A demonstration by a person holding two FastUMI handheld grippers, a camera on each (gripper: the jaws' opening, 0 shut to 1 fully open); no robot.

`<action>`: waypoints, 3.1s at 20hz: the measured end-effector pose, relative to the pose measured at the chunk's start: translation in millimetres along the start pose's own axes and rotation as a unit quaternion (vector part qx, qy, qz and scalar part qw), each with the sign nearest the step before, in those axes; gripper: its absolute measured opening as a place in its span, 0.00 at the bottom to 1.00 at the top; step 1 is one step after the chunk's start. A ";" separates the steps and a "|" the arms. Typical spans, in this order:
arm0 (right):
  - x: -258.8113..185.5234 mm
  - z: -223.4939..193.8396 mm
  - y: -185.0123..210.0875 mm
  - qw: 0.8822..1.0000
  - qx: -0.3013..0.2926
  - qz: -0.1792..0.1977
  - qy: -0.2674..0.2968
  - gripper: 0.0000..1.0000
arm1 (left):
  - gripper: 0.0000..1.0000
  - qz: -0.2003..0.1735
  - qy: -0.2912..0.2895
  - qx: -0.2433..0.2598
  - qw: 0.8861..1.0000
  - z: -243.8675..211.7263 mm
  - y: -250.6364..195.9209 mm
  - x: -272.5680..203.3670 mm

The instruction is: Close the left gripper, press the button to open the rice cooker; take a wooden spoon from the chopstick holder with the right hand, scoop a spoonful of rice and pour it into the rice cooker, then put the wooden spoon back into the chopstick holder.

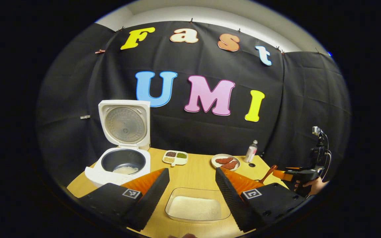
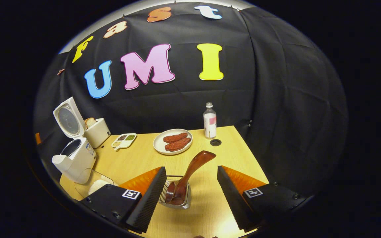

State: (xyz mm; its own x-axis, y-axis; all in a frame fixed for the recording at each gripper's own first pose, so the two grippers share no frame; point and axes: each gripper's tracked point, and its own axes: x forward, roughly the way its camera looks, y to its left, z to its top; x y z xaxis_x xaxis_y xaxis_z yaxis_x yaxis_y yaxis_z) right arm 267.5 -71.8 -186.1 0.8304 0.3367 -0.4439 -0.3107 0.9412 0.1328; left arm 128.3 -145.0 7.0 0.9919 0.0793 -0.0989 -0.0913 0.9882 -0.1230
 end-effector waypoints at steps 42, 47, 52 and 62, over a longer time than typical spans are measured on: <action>-16.4 66.3 97.5 0.987 0.154 0.040 0.021 0.22 | 0.96 0.037 0.024 -0.035 0.998 -42.0 113.2 -46.4; -31.9 65.2 158.7 0.986 0.157 0.059 0.004 0.22 | 0.96 0.043 0.033 -0.031 0.998 -51.2 148.0 -67.2; -23.7 29.2 205.3 0.987 0.149 0.062 0.005 0.22 | 0.96 0.017 0.022 0.004 1.000 -37.1 159.7 -68.8; 17.5 -54.2 231.3 0.997 0.073 -0.001 0.009 0.22 | 0.96 -0.023 0.062 -0.022 0.998 -84.2 167.3 -59.0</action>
State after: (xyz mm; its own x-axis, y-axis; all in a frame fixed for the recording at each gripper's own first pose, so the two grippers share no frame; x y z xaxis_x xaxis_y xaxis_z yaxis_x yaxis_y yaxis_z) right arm 185.1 150.3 -211.1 0.8217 0.3359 -0.4604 -0.2373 0.9362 0.2594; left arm 47.1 4.6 -90.9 0.9768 0.0139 -0.2135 -0.0517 0.9837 -0.1724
